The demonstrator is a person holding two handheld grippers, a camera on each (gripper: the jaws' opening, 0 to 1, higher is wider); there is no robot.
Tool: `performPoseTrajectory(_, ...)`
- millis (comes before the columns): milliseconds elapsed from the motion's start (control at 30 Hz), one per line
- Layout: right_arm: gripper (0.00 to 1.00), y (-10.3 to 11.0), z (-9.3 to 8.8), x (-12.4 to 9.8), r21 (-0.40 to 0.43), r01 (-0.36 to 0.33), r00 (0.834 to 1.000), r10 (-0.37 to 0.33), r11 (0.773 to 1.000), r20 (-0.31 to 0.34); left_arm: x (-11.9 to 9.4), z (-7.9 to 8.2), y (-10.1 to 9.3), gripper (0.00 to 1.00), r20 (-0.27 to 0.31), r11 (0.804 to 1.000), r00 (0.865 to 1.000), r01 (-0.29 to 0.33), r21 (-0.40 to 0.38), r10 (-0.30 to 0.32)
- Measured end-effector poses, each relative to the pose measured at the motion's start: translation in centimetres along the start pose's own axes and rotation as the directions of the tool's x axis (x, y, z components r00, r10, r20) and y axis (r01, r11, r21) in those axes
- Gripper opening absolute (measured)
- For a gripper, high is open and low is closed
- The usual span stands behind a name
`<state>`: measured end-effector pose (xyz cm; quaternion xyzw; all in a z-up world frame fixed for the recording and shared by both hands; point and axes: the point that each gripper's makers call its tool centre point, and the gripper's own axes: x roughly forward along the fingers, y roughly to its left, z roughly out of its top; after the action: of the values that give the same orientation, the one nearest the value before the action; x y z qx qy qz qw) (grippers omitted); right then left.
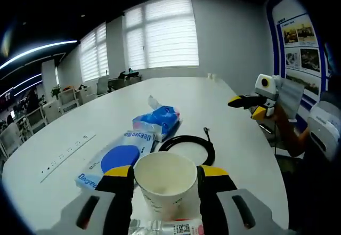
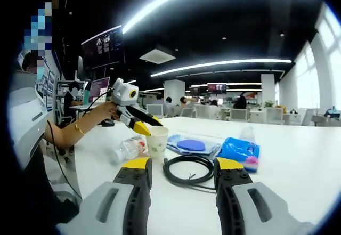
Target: Arrange the tabletop items into an orderly group along one side of the table until the central work area is clear of visible clutter.
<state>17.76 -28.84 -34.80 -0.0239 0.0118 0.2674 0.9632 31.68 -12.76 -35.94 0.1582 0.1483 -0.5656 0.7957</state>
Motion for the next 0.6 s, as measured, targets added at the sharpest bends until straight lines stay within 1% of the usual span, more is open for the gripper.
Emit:
performPoseTrajectory(200,0.45,0.0,-0.1,-0.1,0.004,0.007,1.0,-0.007,1.0,-0.006,-0.2,-0.1,0.0,0.49,0.012,1.0,1.0,0.006,-0.021,-0.005)
performPoseTrajectory(367,0.5,-0.7,-0.8,-0.6,0.022,0.046,0.998,-0.045,0.999,-0.034,-0.2,-0.2,0.0,0.53,0.028,0.998,1.0,0.009,-0.055,-0.008)
performPoseTrajectory(467,0.51,-0.9,-1.0,-0.9,0.03,0.055,0.998,-0.054,0.998,-0.034,-0.2,-0.6,-0.3,0.57,0.011,0.997,1.0,0.027,-0.066,-0.026)
performPoseTrajectory(600,0.51,-1.0,-1.1,-1.2,0.038,0.062,0.998,-0.061,0.997,-0.033,-0.1,-0.6,-0.2,0.6,0.027,0.995,0.999,0.035,-0.091,-0.033)
